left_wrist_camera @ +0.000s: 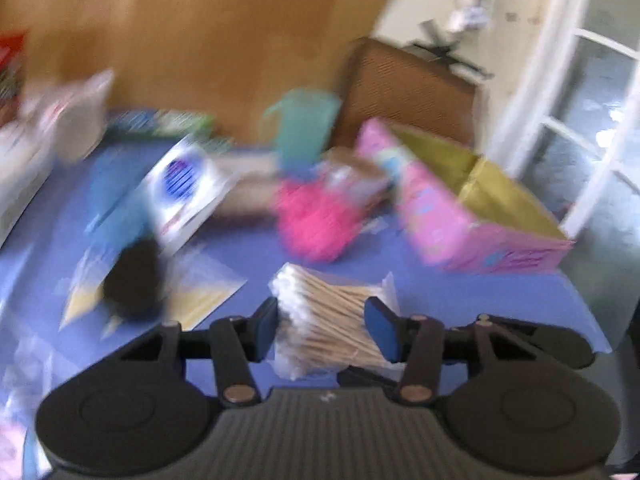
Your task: Organize soft objects
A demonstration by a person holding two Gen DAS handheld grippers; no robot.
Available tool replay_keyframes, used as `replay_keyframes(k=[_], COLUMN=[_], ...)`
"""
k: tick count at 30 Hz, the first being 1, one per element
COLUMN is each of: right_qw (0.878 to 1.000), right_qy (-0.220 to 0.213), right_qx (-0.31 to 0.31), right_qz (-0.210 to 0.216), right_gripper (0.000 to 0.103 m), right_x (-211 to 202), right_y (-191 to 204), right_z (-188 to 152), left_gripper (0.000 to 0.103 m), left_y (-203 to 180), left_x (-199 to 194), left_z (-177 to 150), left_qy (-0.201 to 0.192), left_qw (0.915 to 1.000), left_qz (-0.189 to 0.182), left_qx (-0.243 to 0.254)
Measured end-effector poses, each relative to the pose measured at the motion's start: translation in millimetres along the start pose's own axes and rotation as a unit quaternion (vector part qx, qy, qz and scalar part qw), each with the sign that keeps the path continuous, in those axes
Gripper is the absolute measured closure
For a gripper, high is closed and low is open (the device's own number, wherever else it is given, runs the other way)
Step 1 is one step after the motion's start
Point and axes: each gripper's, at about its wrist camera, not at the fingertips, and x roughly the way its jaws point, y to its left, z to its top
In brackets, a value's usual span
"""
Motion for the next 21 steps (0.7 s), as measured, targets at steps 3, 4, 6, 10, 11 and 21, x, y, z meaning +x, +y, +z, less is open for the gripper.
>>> replay_keyframes(k=[3,4,6,10,11,21], right_qw=[0.996,0.994,0.987,0.964,0.954,0.990], right_qy=[-0.055,-0.066,-0.083,-0.068,-0.064,-0.094], right_qx=[0.003,0.003,0.016,0.030,0.029,0.083], right_qz=[-0.069,-0.088,-0.136,-0.254,-0.292,-0.061], right_gripper=[0.063,0.063,0.063,0.046,0.034,0.065], right_x=[-29,-36,-47,-42,-44,-20], right_y=[-26,-38,-69,-121,-129,-76], right_z=[13,19,32,43,38,48], left_gripper=[0.057,0.057,0.052,0.034,0.034,0.035], left_y=[-42,-59,-93,-123,-117,58], left_x=[9,14,27,45,43,-44], left_z=[34,45,65,76,70,-8], left_qy=[-0.020,-0.030,-0.056,-0.089,-0.091,-0.092], left_qw=[0.9981,0.9966,0.9915,0.9887,0.9896,0.9855], left_qz=[-0.036,-0.043,-0.063,-0.043,-0.035,0.137], left_qx=[0.046,0.063,0.099,0.113,0.106,-0.036])
